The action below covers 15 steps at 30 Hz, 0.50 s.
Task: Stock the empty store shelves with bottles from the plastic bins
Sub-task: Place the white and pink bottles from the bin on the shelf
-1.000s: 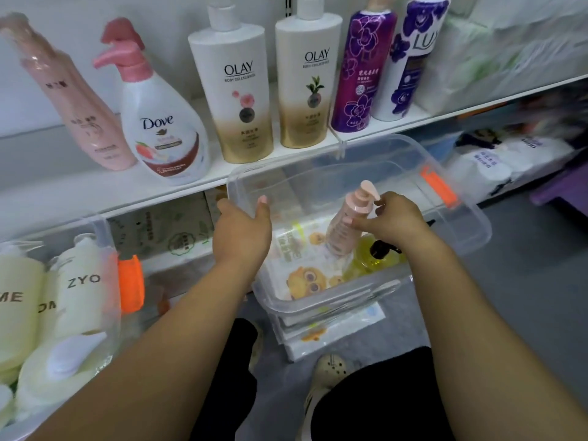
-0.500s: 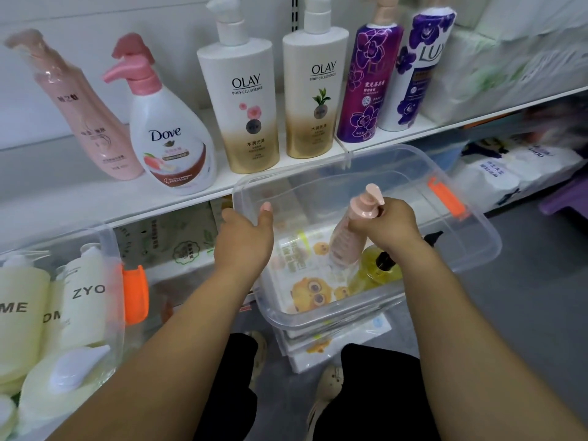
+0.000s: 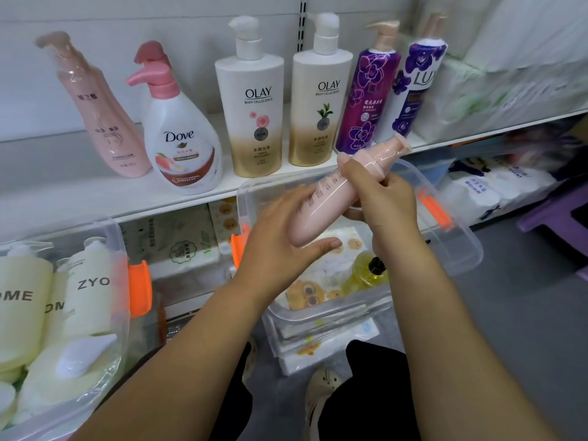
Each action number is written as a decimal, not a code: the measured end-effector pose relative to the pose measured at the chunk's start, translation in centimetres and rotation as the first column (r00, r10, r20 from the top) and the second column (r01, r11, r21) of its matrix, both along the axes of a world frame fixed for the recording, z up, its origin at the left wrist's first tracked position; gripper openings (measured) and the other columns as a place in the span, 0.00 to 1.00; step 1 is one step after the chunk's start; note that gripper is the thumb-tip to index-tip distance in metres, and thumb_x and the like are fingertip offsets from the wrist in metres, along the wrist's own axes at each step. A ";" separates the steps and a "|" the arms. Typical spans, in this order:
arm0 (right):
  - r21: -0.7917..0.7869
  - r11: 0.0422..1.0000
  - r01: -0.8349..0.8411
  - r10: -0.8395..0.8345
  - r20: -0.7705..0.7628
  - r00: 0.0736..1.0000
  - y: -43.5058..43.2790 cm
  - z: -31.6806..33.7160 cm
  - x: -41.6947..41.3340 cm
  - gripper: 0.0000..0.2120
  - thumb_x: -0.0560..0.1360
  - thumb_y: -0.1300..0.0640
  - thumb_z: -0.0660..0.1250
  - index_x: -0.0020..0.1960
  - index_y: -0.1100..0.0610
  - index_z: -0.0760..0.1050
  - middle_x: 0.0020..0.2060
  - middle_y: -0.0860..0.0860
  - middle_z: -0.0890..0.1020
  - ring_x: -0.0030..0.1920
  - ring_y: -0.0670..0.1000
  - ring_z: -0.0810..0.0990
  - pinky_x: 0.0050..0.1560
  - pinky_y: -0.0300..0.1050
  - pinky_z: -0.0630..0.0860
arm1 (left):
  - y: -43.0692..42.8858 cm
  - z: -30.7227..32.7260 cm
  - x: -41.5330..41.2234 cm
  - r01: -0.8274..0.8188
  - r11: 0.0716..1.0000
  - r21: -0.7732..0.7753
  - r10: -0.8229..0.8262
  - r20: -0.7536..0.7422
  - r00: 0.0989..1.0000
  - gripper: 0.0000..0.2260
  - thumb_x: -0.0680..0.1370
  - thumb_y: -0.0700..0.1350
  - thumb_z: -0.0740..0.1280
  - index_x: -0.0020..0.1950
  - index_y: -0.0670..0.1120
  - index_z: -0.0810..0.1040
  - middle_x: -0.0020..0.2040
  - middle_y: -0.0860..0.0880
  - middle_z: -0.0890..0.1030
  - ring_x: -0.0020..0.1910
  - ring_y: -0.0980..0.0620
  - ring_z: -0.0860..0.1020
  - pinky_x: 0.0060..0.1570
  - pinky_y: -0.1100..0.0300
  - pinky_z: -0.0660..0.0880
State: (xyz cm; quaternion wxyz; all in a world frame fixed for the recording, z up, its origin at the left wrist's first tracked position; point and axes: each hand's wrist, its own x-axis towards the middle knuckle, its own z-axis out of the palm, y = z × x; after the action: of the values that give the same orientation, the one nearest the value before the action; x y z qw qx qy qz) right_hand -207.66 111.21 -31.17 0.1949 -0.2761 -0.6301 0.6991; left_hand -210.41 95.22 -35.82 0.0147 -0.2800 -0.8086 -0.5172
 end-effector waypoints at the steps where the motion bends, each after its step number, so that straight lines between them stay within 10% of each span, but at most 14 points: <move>1: -0.023 1.000 -0.003 0.003 0.002 1.000 -0.4 0.2 0.0 0.22 0.68 0.44 0.79 0.54 0.56 0.81 0.47 0.52 0.87 0.46 0.50 0.87 0.42 0.46 0.84 | -0.1 0.1 0.1 -0.023 0.999 0.035 0.023 -0.011 1.000 0.32 0.68 0.58 0.79 0.70 0.58 0.73 0.66 0.60 0.76 0.65 0.55 0.74 0.62 0.50 0.75; 6: -0.119 0.971 -0.209 0.201 -0.076 0.977 -1.3 0.9 0.0 0.25 0.70 0.41 0.75 0.62 0.53 0.78 0.56 0.52 0.85 0.57 0.50 0.84 0.54 0.48 0.82 | -1.4 1.6 1.1 -0.099 0.955 0.279 0.041 0.205 0.978 0.24 0.69 0.45 0.80 0.64 0.52 0.81 0.57 0.55 0.83 0.55 0.55 0.81 0.48 0.67 0.77; 11: -0.123 0.896 -0.426 0.414 -0.114 0.903 -1.8 0.9 -0.5 0.18 0.70 0.44 0.73 0.53 0.55 0.82 0.49 0.52 0.85 0.53 0.51 0.83 0.57 0.50 0.79 | -4.0 2.7 0.7 -0.092 0.909 0.407 -0.167 0.558 0.813 0.08 0.74 0.46 0.72 0.52 0.48 0.85 0.44 0.49 0.86 0.42 0.53 0.84 0.42 0.57 0.78; 15: 0.019 0.907 -0.420 0.420 -0.053 0.906 -4.5 1.0 -1.3 0.24 0.66 0.43 0.76 0.52 0.61 0.82 0.45 0.54 0.86 0.47 0.52 0.86 0.51 0.47 0.80 | -6.3 2.7 0.3 -0.009 0.919 0.395 -0.278 0.663 0.695 0.14 0.72 0.49 0.72 0.55 0.45 0.81 0.46 0.46 0.86 0.44 0.50 0.84 0.43 0.56 0.78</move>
State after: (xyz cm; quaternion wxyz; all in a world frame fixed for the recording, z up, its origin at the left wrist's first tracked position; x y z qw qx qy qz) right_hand -208.92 106.74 -30.21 0.0583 -0.1138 -0.6714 0.7300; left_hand -210.14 88.92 -33.10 -0.2829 -0.1117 -0.6166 -0.7262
